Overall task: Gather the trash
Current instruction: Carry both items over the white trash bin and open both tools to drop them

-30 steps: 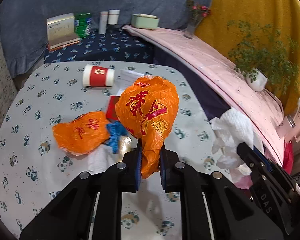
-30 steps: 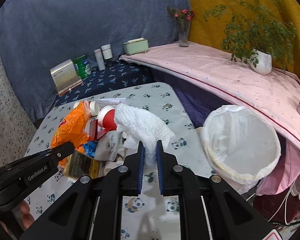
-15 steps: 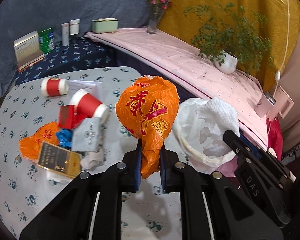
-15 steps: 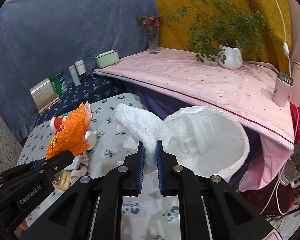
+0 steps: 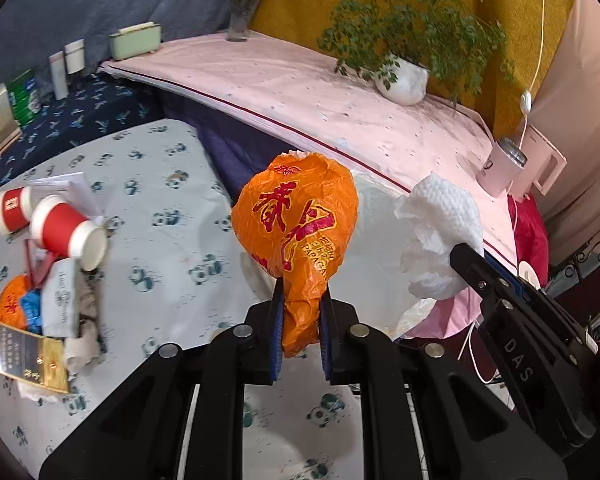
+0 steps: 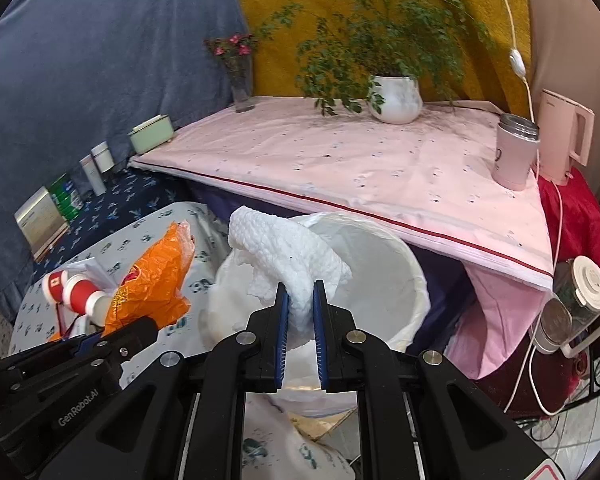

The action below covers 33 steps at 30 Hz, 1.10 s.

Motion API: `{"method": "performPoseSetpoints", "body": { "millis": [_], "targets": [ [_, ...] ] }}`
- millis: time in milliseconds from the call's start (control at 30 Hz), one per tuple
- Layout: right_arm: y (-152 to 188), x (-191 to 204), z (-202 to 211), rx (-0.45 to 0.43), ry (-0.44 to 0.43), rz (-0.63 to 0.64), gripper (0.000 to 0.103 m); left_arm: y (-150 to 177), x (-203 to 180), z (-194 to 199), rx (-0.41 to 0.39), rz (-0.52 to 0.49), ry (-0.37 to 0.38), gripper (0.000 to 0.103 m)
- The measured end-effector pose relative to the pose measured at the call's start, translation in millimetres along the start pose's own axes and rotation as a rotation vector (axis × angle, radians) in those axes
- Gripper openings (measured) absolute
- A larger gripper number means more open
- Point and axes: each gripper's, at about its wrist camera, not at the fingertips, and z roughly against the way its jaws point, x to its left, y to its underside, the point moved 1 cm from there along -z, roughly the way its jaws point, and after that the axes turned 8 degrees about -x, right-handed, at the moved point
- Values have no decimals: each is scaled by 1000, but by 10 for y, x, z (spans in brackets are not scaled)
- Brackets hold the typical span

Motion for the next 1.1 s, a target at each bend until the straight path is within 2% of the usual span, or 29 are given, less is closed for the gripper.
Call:
{"method": "performPoseSetpoints", "body": {
  "millis": [167,267,300,333,400,533,567,667,900,1000,1100],
  "targets": [
    [6,-217,-145,19,32,-18,11,-2,-177,-294,41,-18,41,15],
    [13,-298,-233,29,45,-28,11,-3,-247,-438,59,-15,65,19],
    [17,-317,-261,33,47,-32,12,-3,-256,-466,57,-13,69,23],
    [16,-333,-288,36,48,-35,12,0,-264,-508,57,-16,58,34],
    [11,-353,-329,38,50,-40,16,9,-262,-547,56,-14,46,44],
    [-26,-345,-351,22,51,-41,23,12,-226,-563,52,0,26,51],
    [-36,-340,-350,17,53,-40,28,10,-203,-565,51,2,19,53],
    [-62,-313,-333,1,53,-38,35,8,-135,-541,45,11,5,53],
    [-82,-215,-239,-10,41,-33,38,24,102,-420,38,62,-33,54],
    [-73,-125,-162,-15,29,-25,44,48,247,-312,22,92,-65,66],
    [-52,10,-82,-17,7,-13,47,86,411,-174,4,118,-97,66]
  ]
}}
